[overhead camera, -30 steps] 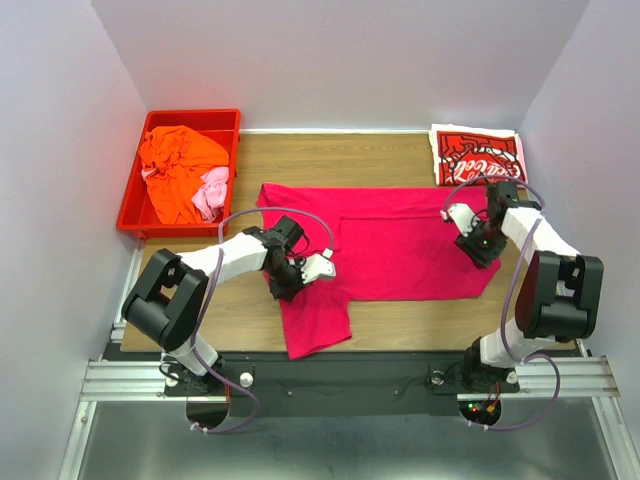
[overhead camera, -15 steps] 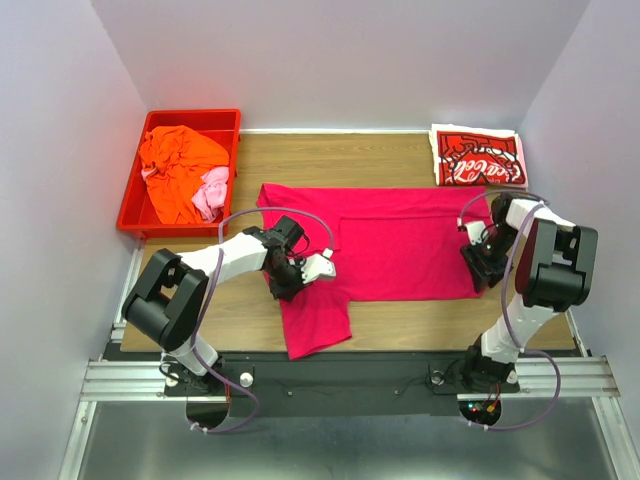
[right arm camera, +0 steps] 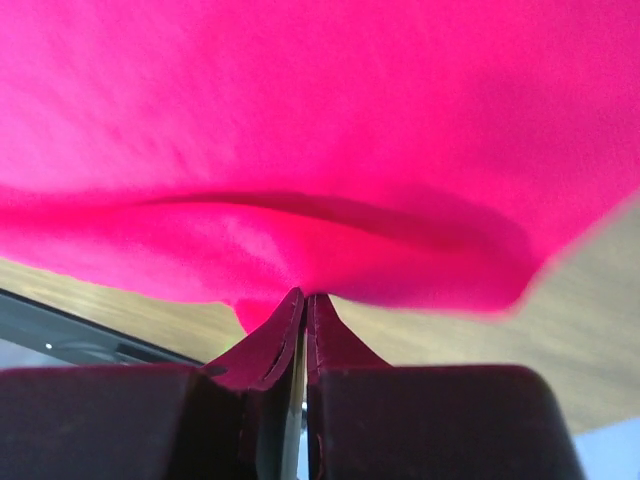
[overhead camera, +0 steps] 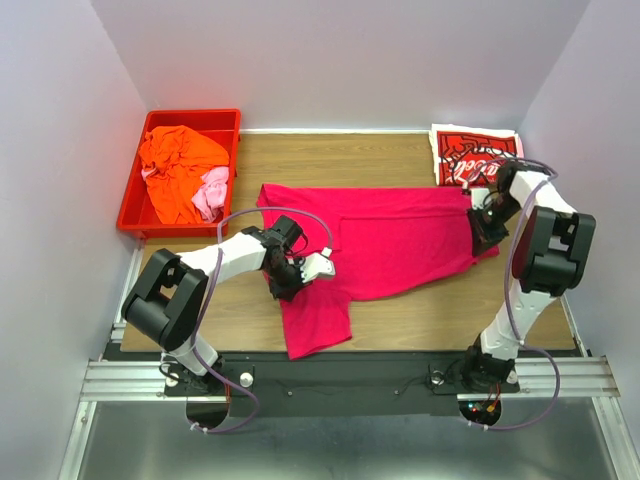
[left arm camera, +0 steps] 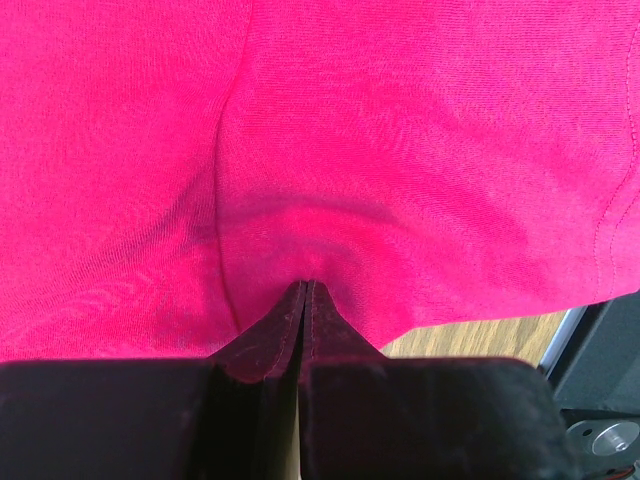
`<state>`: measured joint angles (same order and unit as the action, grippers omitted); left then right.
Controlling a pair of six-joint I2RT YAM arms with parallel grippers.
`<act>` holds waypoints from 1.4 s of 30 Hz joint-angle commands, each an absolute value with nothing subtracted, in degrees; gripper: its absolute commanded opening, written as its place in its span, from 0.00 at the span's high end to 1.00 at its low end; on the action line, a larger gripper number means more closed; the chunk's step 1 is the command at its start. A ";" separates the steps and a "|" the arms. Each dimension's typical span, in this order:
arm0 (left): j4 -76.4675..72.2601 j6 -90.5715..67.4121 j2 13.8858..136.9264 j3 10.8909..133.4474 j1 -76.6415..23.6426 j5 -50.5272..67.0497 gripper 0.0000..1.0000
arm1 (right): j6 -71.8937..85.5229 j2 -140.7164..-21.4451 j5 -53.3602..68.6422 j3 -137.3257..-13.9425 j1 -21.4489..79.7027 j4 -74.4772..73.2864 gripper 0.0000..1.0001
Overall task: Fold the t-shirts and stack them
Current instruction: Fold the tshirt
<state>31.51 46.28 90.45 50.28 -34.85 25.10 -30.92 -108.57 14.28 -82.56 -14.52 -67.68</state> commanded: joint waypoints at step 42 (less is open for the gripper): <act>30.67 46.41 95.10 50.10 -34.63 26.28 0.90 | -18.63 -113.28 18.28 -92.46 -7.82 -53.09 0.53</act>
